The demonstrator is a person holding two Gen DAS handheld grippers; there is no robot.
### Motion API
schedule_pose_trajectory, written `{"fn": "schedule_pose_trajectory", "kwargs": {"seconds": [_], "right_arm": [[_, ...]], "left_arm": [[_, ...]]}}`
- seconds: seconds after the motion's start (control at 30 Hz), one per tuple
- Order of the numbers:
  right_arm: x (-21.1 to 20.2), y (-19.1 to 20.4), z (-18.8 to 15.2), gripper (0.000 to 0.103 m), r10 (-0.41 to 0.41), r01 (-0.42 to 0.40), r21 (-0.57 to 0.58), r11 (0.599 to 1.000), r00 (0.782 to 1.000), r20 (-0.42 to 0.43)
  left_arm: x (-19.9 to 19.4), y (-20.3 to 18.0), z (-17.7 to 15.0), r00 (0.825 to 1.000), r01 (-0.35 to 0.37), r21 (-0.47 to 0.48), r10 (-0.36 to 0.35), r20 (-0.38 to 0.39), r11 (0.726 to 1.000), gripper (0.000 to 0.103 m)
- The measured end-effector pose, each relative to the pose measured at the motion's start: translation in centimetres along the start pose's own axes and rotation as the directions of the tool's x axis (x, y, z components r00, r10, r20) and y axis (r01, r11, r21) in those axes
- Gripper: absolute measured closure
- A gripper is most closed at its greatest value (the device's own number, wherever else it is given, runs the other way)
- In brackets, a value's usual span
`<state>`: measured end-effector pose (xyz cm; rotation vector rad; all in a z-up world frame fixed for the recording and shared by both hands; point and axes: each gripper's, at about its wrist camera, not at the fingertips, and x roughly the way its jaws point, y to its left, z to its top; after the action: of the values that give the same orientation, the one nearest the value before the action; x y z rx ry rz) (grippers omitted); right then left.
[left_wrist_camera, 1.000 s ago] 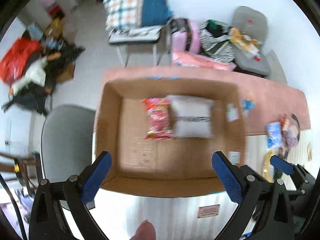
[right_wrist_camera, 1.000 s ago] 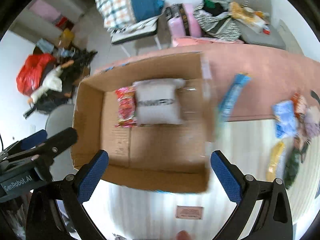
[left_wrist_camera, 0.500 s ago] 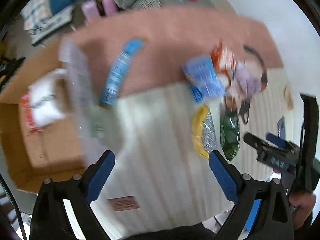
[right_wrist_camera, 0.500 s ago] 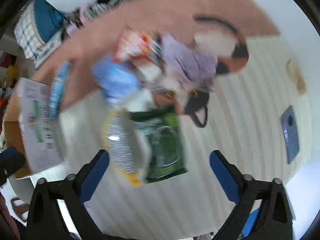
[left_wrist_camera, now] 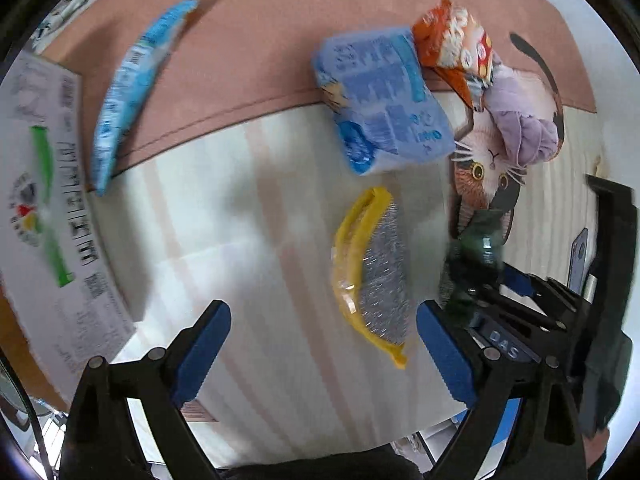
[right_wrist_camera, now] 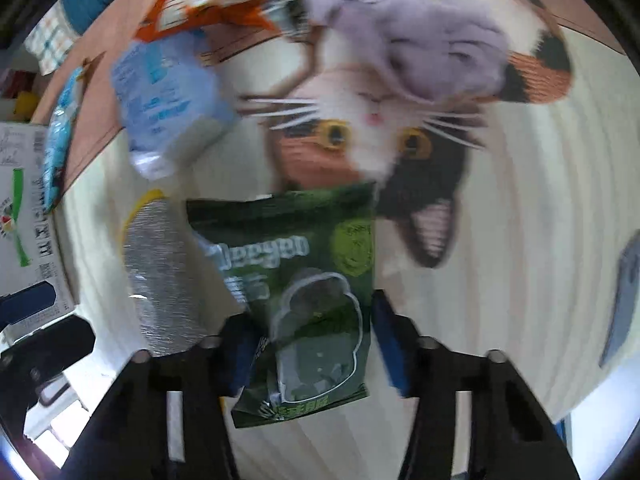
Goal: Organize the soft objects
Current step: 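Grasp the yellow scrub sponge with the left tool while the right tool grasps the green Deeyeo bag, then carry sponge and green bag into the box and release both beside the earlier items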
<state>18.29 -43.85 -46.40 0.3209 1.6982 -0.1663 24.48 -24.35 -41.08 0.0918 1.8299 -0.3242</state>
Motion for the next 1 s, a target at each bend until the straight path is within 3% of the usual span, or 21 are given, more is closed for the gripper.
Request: {"fn": "schedule_pose_trajectory", "kwargs": {"seconds": [0.2, 0.27, 0.47, 0.57, 0.63, 0.7, 0.77, 0.8, 1.0], "right_arm": [[-0.3, -2.5, 0.0, 0.051, -0.016, 0.016, 0.022, 1.000, 1.000, -0.016], [0.0, -3.0, 0.3, 0.047, -0.024, 0.025, 0.018, 1.000, 0.999, -0.035], [0.9, -4.6, 0.9, 0.043, -0.012, 0.014, 0.026, 1.000, 0.998, -0.067], [1.0, -5.1, 1.0, 0.042, -0.021, 0.023, 0.029, 0.999, 0.997, -0.073], [1.1, -5.3, 1.4, 0.042, -0.033, 0.036, 0.030, 0.999, 0.997, -0.071], [1.3, -4.9, 1.2, 0.042, -0.057, 0.059, 0.027, 0.998, 0.996, -0.067], [1.2, -4.7, 1.1, 0.049, -0.073, 0.075, 0.030, 0.997, 0.996, -0.058], [1.2, -4.4, 1.0, 0.061, -0.075, 0.077, 0.029, 0.997, 0.996, -0.055], [-2.3, -1.6, -0.3, 0.067, -0.068, 0.068, 0.032, 0.997, 0.998, 0.005]], "left_arm": [[3.9, -2.4, 0.9, 0.997, 0.007, 0.004, -0.007, -0.075, 1.000, 0.008], [5.2, -2.8, 1.1, 0.995, -0.002, -0.002, 0.002, -0.095, 1.000, 0.008], [6.8, -2.7, 1.2, 0.995, -0.046, -0.017, 0.044, -0.093, 0.999, 0.014], [6.6, -3.3, 0.8, 0.991, -0.108, 0.016, 0.108, -0.073, 0.994, 0.029], [6.3, -3.8, 0.3, 0.985, -0.164, 0.047, 0.166, -0.049, 0.985, 0.049], [6.0, -4.1, -0.2, 0.982, -0.188, 0.080, 0.190, -0.020, 0.979, 0.054], [5.9, -4.1, -0.6, 0.980, -0.196, 0.090, 0.198, -0.012, 0.976, 0.056], [5.8, -3.9, -0.9, 0.981, -0.195, 0.086, 0.196, -0.004, 0.977, 0.057], [1.3, -0.9, -4.6, 0.988, -0.134, 0.068, 0.128, 0.089, 0.989, 0.058]]}}
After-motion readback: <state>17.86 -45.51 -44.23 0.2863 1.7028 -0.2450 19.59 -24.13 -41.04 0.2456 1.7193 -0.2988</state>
